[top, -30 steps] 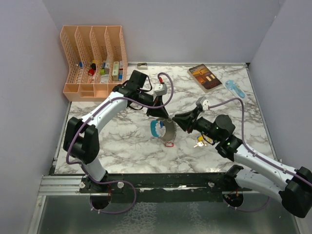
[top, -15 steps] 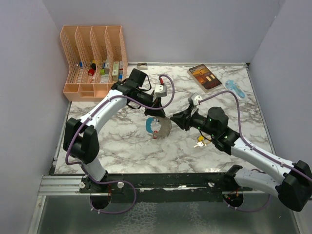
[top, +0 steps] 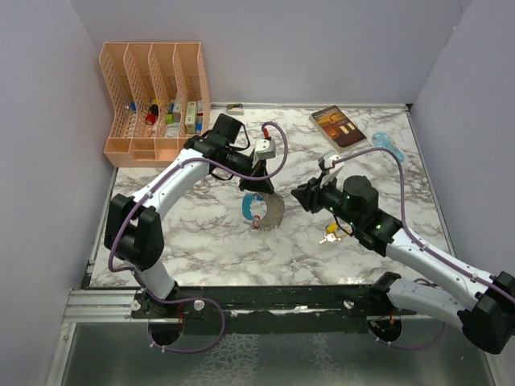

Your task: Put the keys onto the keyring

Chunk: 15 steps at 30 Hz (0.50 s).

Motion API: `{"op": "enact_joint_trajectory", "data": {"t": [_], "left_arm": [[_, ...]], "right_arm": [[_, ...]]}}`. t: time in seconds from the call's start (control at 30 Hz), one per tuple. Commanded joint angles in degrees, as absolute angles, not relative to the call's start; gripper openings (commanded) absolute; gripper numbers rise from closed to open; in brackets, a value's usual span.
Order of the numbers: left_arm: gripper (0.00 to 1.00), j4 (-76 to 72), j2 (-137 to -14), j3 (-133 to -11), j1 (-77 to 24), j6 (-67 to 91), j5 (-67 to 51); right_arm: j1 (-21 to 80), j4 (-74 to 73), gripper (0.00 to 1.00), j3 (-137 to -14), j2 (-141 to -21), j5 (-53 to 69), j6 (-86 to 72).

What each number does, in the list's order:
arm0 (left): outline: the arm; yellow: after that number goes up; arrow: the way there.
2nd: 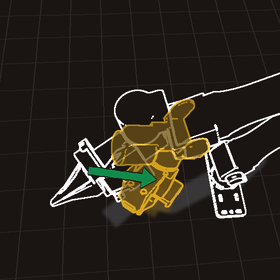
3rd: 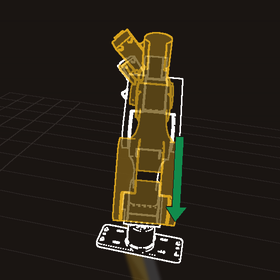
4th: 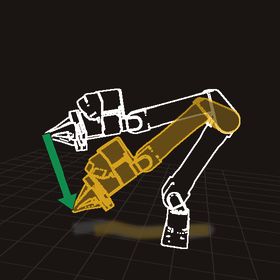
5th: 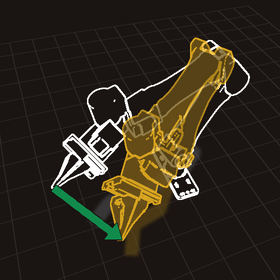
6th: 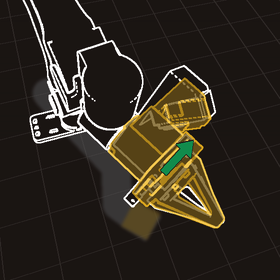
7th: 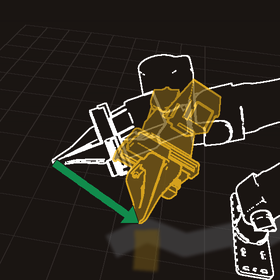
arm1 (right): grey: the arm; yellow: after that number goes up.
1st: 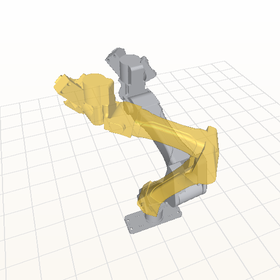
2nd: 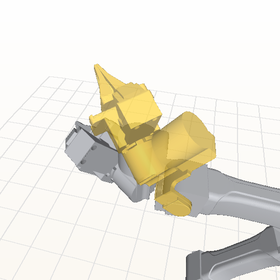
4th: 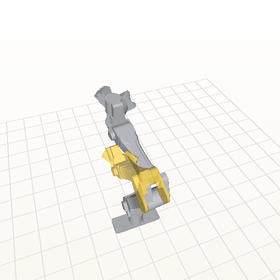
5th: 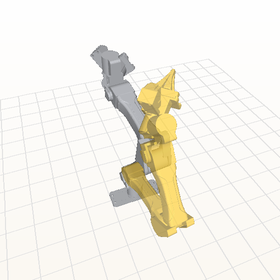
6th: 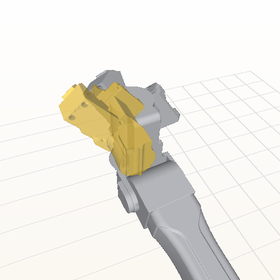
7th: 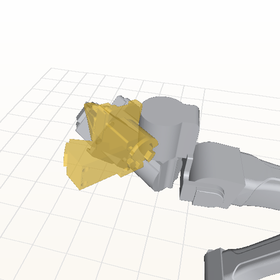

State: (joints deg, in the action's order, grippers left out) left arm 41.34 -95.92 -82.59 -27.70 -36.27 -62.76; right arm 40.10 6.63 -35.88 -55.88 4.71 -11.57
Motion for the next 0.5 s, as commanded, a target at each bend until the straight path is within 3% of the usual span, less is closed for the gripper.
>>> {"op": "enact_joint_trajectory", "data": {"t": [0.0, 0.23, 0.47], "left_arm": [[0.00, 38.3, -95.5, -82.0, -27.6, -34.4, -63.6], [0.00, 35.6, -95.4, -81.1, -27.0, -32.2, -60.7], [0.00, 31.7, -95.0, -79.5, -26.3, -28.7, -59.4]], "right_arm": [[38.7, -8.4, 0.29, -41.6, -55.9, -8.0, -15.6], [34.0, -33.1, 0.31, -49.8, -63.5, -10.5, -24.0], [33.1, -38.2, 0.29, -48.6, -69.9, -7.2, -26.6]]}}
